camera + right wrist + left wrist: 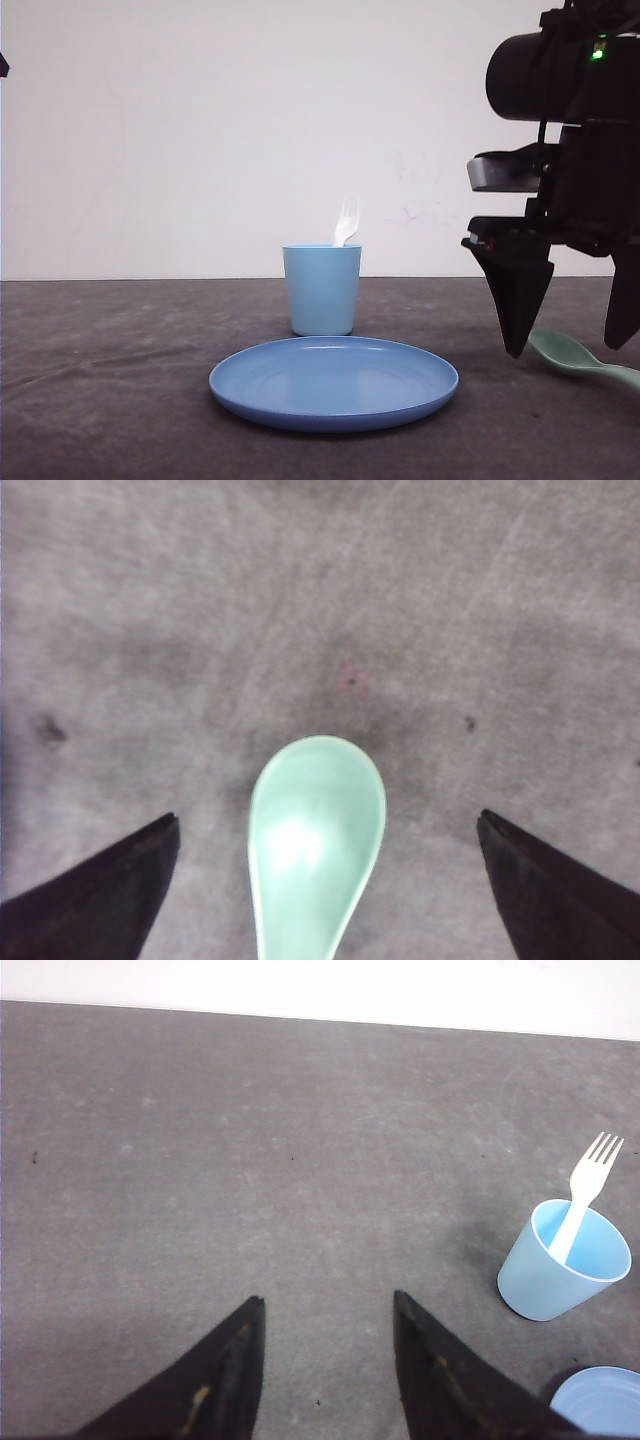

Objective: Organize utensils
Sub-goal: 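Lower the right gripper onto the mint-green spoon and close it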

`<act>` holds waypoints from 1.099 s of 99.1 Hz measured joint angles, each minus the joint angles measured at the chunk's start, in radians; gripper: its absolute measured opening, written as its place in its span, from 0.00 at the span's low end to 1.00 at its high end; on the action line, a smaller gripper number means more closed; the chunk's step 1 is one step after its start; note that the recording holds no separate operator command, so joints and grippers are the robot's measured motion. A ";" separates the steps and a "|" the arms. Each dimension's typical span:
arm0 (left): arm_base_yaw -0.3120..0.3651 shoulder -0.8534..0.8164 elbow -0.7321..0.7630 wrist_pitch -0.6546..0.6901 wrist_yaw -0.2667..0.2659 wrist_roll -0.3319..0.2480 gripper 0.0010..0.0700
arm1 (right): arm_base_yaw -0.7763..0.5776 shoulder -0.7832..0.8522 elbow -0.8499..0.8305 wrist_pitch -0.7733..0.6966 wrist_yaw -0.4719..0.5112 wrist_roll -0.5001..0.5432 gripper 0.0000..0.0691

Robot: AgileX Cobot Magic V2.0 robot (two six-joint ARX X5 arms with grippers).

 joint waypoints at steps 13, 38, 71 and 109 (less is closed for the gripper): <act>0.000 0.000 0.000 0.003 0.000 0.000 0.32 | 0.006 0.009 0.000 0.002 0.005 0.003 0.80; 0.000 0.000 0.000 0.003 0.000 0.000 0.32 | 0.023 0.009 0.000 0.014 0.007 0.003 0.67; 0.000 0.000 0.000 0.003 0.000 0.000 0.32 | 0.026 0.009 0.000 0.016 0.008 0.003 0.63; 0.000 0.000 0.000 0.003 0.000 0.000 0.32 | 0.027 0.009 0.000 0.005 0.007 0.003 0.49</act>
